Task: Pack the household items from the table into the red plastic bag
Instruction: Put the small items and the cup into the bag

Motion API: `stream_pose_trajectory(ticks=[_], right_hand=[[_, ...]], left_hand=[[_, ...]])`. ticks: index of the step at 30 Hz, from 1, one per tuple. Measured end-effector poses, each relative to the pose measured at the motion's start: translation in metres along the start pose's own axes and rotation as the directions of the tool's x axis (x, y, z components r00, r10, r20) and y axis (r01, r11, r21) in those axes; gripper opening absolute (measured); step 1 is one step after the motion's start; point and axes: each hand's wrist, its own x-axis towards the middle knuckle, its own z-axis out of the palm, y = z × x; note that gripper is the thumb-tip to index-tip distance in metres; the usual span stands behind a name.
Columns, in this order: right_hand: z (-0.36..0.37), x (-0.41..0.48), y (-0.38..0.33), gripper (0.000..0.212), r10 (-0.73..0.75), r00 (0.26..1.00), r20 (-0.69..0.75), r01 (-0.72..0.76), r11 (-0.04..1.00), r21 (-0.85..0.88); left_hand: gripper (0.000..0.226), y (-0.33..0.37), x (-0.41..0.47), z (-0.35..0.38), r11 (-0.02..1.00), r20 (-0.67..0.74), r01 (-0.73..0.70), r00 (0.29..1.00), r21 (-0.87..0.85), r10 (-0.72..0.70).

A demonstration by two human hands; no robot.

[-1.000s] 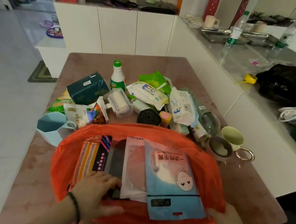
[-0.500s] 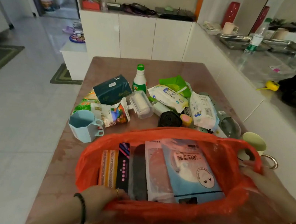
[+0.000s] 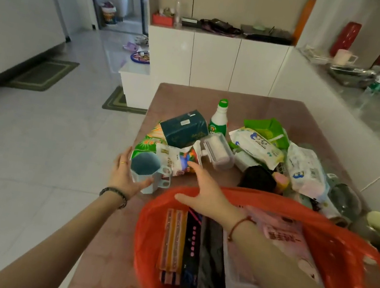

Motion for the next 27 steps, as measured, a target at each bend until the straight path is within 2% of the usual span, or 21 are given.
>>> stream_pose_trajectory(ticks=[2,5,12,14,16,19,21,23,25,27], right_hand=[[0.023,0.031,-0.002,0.081,-0.033,0.999,0.034,0.034,0.999,-0.035],[0.047,0.068,0.0,0.079,-0.083,0.995,0.05,0.087,0.993,-0.079],[0.062,0.104,0.001,0.067,-0.035,0.998,0.051,0.031,0.996,0.081],[0.047,0.097,-0.004,0.071,-0.069,0.996,0.05,0.059,0.982,0.178],[0.028,0.087,-0.012,0.078,-0.145,0.989,-0.013,0.143,0.953,0.268],[0.003,0.068,-0.01,0.082,-0.201,0.977,-0.072,0.213,0.9,0.38],[-0.013,0.051,-0.002,0.08,-0.168,0.977,-0.129,0.207,0.878,0.431],[-0.027,0.027,0.013,0.069,-0.107,0.975,-0.194,0.191,0.849,0.492],[-0.032,0.004,0.029,0.057,-0.085,0.969,-0.232,0.191,0.851,0.489],[-0.024,-0.016,0.044,0.047,-0.055,0.967,-0.249,0.161,0.888,0.43]], left_hand=[[0.11,-0.006,0.013,0.006,0.999,0.071,0.038,0.997,-0.031,-0.036],[0.103,-0.008,0.023,0.017,0.975,0.13,0.048,0.991,-0.218,-0.02],[0.097,-0.013,0.032,0.021,0.967,0.069,0.062,0.997,-0.249,-0.046],[0.091,-0.007,0.026,0.012,0.929,0.005,-0.019,1.0,-0.369,0.022],[0.083,0.005,0.016,0.002,0.858,-0.071,-0.129,0.992,-0.498,0.107],[0.074,0.035,-0.002,-0.002,0.783,-0.072,-0.255,0.963,-0.567,0.261],[0.082,0.048,-0.016,0.001,0.742,-0.001,-0.258,0.945,-0.619,0.328],[0.096,0.049,-0.03,0.006,0.771,0.145,-0.242,0.907,-0.589,0.396],[0.106,0.038,-0.04,0.017,0.856,0.341,-0.266,0.833,-0.443,0.435],[0.116,0.024,-0.047,0.031,0.917,0.467,-0.324,0.79,-0.231,0.397]])
